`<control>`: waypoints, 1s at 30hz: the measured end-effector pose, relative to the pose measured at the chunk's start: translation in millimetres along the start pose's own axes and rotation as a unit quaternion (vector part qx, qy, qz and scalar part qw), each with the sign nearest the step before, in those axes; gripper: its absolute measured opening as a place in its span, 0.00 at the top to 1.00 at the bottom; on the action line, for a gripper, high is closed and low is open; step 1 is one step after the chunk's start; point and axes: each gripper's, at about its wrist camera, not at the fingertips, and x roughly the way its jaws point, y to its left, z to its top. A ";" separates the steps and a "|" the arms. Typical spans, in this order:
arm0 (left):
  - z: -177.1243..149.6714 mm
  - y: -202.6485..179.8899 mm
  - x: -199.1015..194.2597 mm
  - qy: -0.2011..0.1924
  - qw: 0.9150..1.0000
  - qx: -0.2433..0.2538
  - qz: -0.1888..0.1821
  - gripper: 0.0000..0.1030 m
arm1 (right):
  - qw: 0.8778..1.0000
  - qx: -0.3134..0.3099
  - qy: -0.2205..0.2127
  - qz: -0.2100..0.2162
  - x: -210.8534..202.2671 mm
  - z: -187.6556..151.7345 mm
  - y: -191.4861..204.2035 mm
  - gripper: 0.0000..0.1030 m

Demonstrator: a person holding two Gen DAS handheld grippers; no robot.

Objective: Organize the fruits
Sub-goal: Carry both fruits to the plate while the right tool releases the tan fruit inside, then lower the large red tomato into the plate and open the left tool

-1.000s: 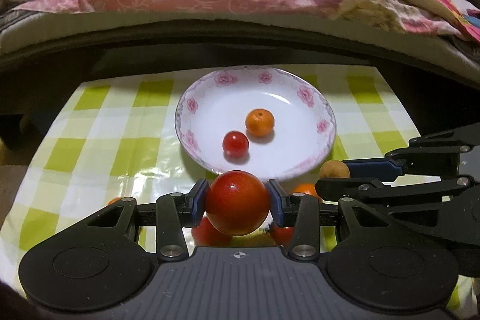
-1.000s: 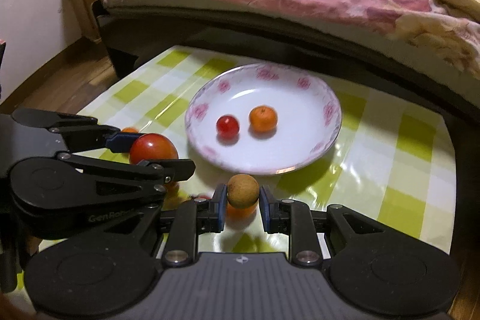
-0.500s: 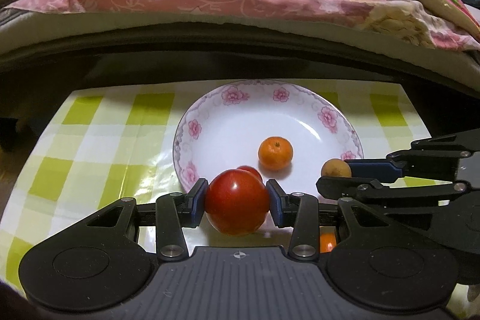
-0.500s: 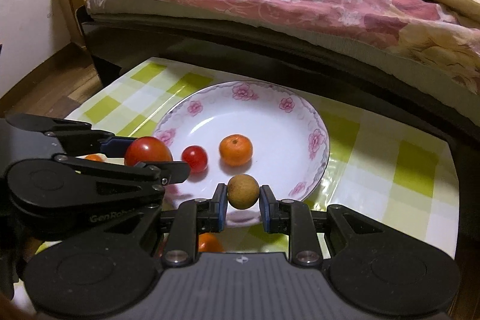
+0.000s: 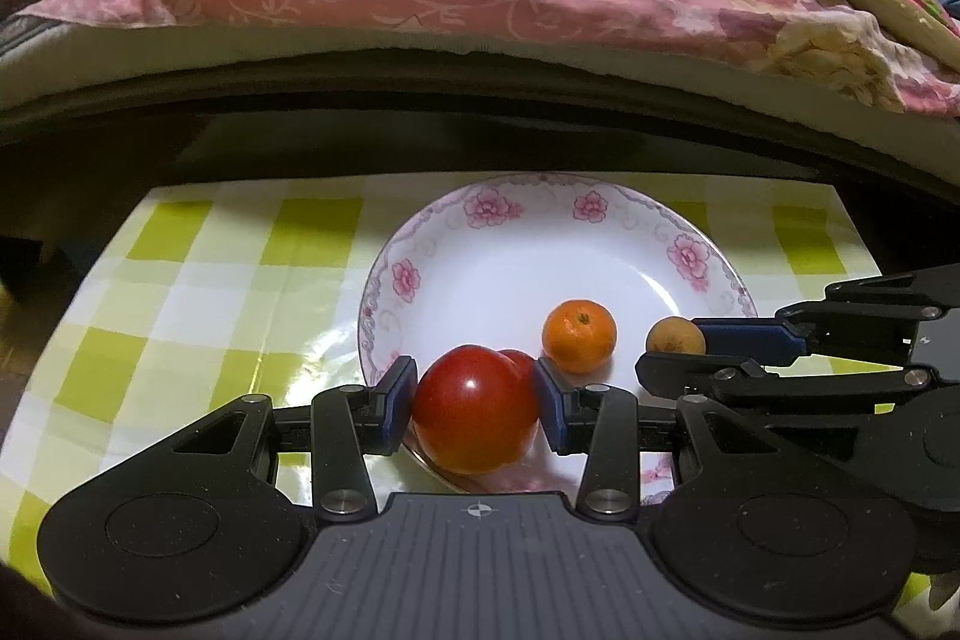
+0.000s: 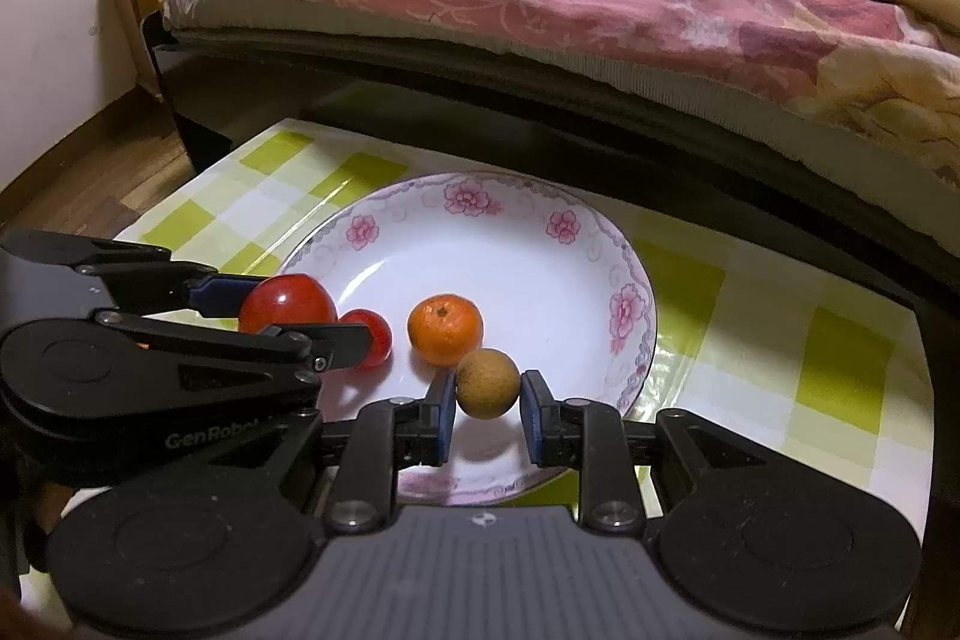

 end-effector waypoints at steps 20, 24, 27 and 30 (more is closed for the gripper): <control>13.2 13.2 -18.8 -0.032 0.999 -0.028 0.001 0.37 | 1.000 0.015 -0.018 -0.011 -8.6 7.8 -3.9 0.62; 13.7 12.5 -24.9 -0.038 0.999 -0.027 0.000 0.37 | 1.000 0.012 -0.016 -0.006 -10.0 6.4 -0.8 0.59; 13.8 13.9 -28.4 -0.040 0.999 -0.029 0.002 0.37 | 1.000 0.008 -0.017 -0.004 -13.6 5.4 2.4 0.59; 14.0 16.7 -31.9 -0.042 0.999 -0.032 0.004 0.36 | 1.000 0.006 -0.022 -0.004 -18.5 4.6 3.8 0.59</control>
